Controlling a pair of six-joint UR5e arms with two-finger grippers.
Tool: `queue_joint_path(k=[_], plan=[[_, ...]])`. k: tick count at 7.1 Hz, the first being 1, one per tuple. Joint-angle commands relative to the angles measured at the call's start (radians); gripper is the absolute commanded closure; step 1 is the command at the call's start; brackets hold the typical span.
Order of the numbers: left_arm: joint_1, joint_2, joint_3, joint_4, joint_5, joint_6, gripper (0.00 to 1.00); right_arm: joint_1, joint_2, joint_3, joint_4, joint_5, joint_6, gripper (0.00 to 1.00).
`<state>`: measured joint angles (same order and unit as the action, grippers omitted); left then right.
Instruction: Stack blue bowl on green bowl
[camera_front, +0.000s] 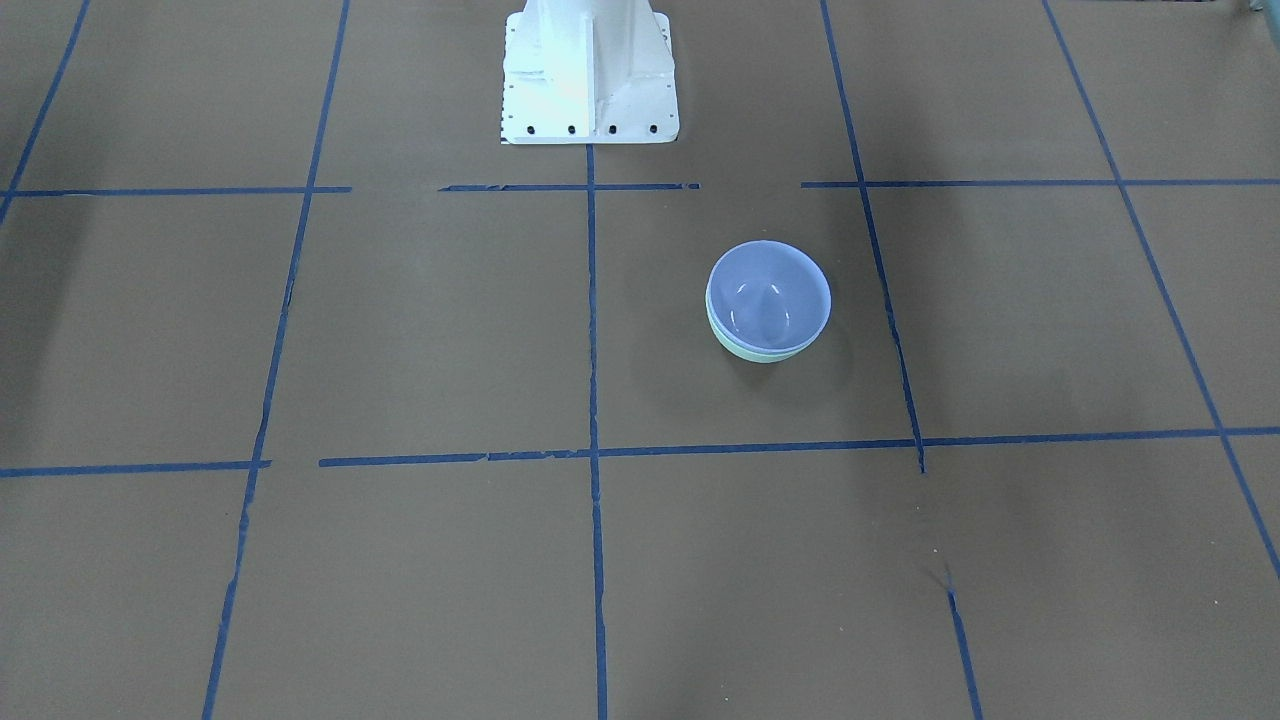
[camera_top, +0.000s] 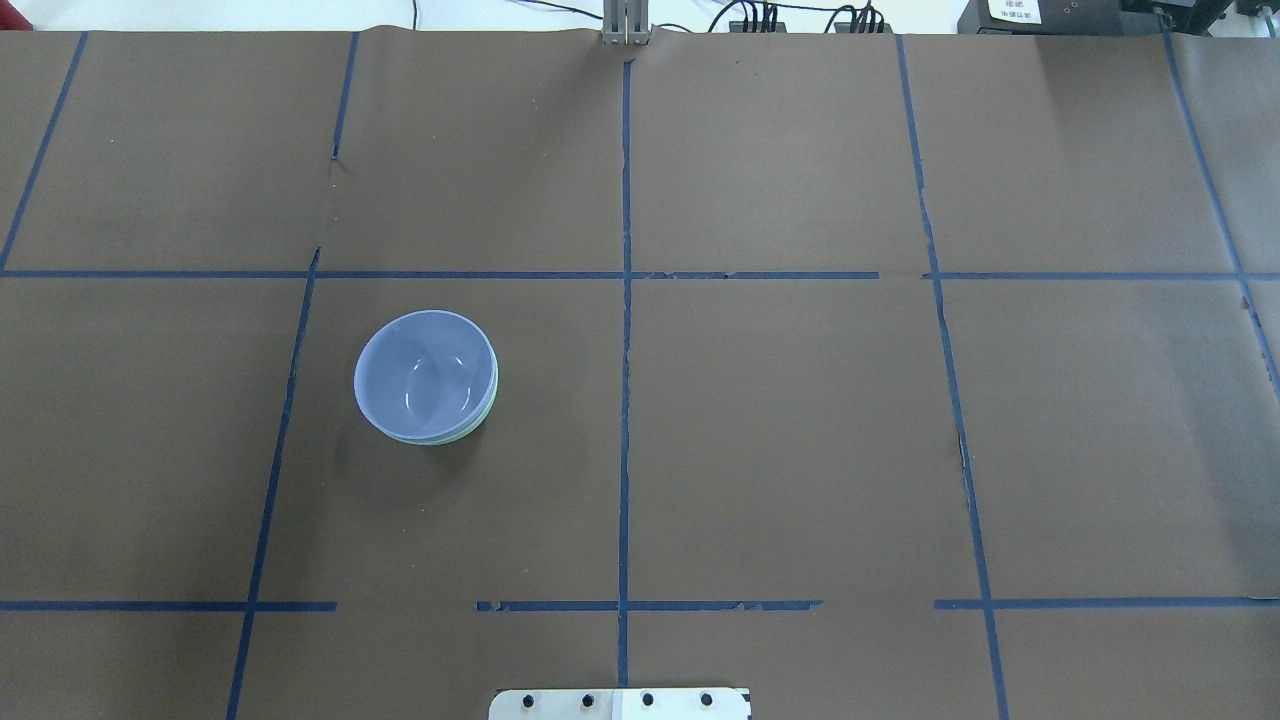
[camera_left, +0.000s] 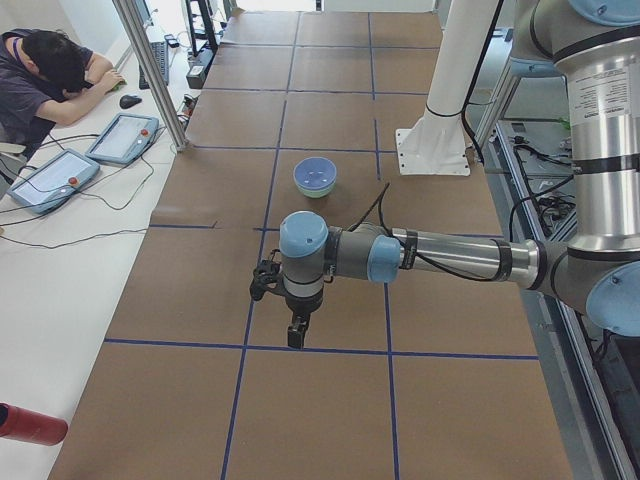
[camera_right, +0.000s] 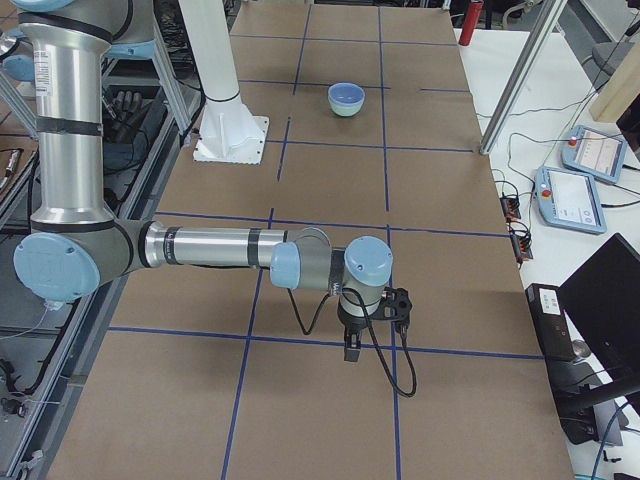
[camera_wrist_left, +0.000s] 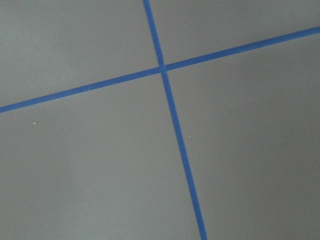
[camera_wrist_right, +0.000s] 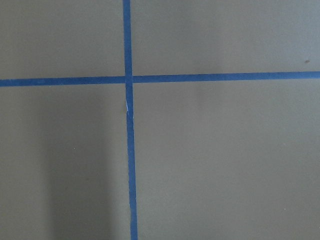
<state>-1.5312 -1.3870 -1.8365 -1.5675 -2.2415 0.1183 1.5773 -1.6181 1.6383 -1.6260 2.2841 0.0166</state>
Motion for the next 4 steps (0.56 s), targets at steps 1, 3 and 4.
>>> queue_joint_path(k=[1, 3, 4], plan=[[-0.021, 0.016, 0.028, 0.017, -0.085, 0.015, 0.00, 0.001, 0.000, 0.000, 0.000, 0.000, -0.001, 0.00], [-0.020, 0.014, 0.051, 0.007, -0.122, 0.014, 0.00, 0.000, 0.000, 0.000, 0.000, 0.000, -0.001, 0.00], [-0.020, 0.013, 0.059, 0.004, -0.122, 0.017, 0.00, 0.000, 0.000, 0.000, 0.000, 0.000, 0.000, 0.00]])
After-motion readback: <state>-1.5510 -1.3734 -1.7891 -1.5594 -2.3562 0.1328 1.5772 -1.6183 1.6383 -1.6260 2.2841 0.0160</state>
